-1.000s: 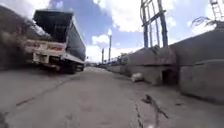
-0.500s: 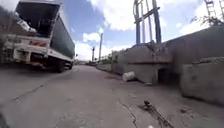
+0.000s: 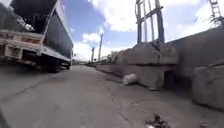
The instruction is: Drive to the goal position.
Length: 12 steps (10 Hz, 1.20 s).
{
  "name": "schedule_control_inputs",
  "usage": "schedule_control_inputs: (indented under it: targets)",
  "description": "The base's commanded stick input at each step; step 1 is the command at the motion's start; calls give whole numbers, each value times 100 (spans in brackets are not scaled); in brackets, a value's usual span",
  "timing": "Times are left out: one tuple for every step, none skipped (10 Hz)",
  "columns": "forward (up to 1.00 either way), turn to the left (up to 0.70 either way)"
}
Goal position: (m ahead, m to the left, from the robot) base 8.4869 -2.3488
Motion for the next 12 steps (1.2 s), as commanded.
schedule_control_inputs:
  targets:
    - [70,27]
    - [70,27]
    - [70,27]
    - [70,27]
    - [70,27]
    - [70,27]
    - [70,27]
    - [70,27]
    - [70,17]
    - [70,0]
    - [70,0]
    - [70,0]
